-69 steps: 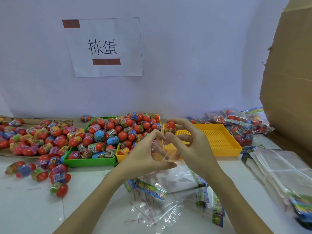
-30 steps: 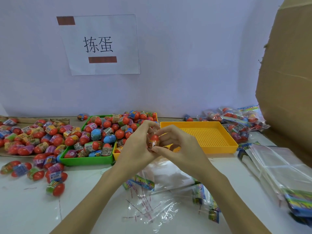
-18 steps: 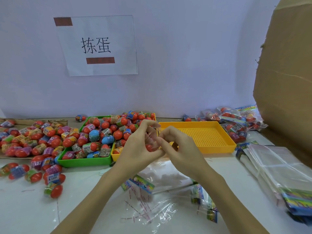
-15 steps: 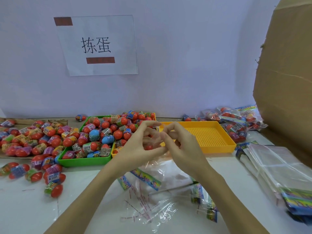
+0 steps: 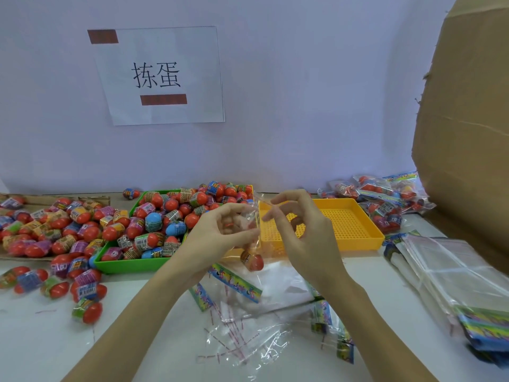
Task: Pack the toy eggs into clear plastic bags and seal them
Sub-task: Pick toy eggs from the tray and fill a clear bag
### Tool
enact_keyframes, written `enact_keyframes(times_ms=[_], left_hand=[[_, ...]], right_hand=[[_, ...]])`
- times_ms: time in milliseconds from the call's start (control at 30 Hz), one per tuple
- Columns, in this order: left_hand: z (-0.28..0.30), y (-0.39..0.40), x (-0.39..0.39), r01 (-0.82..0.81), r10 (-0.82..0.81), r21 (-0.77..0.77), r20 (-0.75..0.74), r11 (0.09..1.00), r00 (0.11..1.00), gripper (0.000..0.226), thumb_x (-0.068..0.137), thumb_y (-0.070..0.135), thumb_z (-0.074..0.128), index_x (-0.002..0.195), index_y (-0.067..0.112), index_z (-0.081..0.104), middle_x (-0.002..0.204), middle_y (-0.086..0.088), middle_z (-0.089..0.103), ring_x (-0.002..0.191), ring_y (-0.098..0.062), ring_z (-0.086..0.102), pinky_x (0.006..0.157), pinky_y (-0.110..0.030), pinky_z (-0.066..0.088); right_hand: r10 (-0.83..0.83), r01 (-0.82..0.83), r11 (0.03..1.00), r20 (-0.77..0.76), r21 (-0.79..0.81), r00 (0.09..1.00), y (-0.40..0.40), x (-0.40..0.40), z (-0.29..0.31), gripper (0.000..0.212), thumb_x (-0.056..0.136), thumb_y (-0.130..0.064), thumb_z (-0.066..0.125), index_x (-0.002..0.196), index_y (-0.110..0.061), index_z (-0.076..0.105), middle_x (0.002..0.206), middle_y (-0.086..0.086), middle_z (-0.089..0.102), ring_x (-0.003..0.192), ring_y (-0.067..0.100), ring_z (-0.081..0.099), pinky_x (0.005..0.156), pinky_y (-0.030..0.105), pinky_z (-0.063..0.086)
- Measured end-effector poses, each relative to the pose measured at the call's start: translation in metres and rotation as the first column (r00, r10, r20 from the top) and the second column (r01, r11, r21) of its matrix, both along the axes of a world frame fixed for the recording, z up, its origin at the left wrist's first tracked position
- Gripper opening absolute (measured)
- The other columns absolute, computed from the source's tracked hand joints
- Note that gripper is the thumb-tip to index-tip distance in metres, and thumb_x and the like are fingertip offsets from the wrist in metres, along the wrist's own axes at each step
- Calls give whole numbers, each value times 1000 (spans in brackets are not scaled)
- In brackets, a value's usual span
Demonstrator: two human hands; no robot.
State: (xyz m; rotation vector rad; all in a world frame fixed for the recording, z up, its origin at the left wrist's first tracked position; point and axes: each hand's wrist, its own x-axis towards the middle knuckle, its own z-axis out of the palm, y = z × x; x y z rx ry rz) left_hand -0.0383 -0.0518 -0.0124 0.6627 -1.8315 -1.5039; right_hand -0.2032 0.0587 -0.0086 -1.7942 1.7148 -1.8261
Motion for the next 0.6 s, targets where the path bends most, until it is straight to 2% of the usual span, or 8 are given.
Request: enact_keyframes(times_ms=[100,167,233,300,333,400,467,600], left_hand=[[-1,-5,5,-84,84,4,-26,996,996,29,83,31,88,111,28,81,100,-8,81,88,-23,79,72,-32,65],[2,-8,7,-158,164,61,-108,986,981,27,81,36,86,106,25,83,99,-9,81,87,-26,78,72,-39,66],[5,-13,11,-278,295,114,-182,954,938,24,84,36,84,103,23,83,95,-8,81,83,-29,75,79,-48,64],[6,-17,14,-418,437,127,-238,899,867,16,89,34,82,101,23,83,90,-11,77,80,-29,73,80,-53,62],[7,-19,15,-475,497,145,-270,868,825,11,92,31,81,100,24,83,92,-13,78,82,-30,75,79,-52,64],[7,-21,16,-542,576,196,-329,817,749,4,94,26,80,92,26,83,88,-7,80,80,-22,78,67,-39,64],[5,-23,17,-564,605,224,-356,795,712,13,96,25,78,83,27,81,82,0,79,75,-15,78,58,-29,62],[4,-27,19,-597,622,198,-389,777,680,13,98,23,76,86,22,79,81,2,81,78,-11,79,66,-22,62]], right_hand=[[-61,62,997,29,-43,998,0,1,1,17,103,-8,63,117,-18,63,109,-7,73,104,10,68,76,19,52],[-83,85,996,68,-30,994,-2,-1,-1,20,104,-5,61,120,-17,64,112,-9,72,109,7,67,78,13,50],[-72,70,997,48,40,996,-4,-3,-6,20,104,-6,59,118,-18,67,112,-11,72,110,5,65,80,14,50],[-18,24,989,-45,147,999,-7,-1,-13,21,105,-9,59,117,-21,71,117,-12,71,114,4,62,88,18,50],[22,-1,982,-110,191,994,-9,2,-17,22,105,-10,59,119,-21,72,121,-11,70,118,3,60,94,21,50],[105,-32,962,-262,270,959,-13,12,-27,23,106,-15,59,123,-19,73,130,-8,67,126,6,54,107,24,44],[166,-16,940,-416,342,894,-18,22,-37,26,108,-27,56,129,-22,71,137,-9,62,135,8,47,115,28,35],[112,147,918,-598,367,794,-24,30,-45,42,108,-53,35,136,-37,62,145,-8,52,140,16,38,116,35,26]])
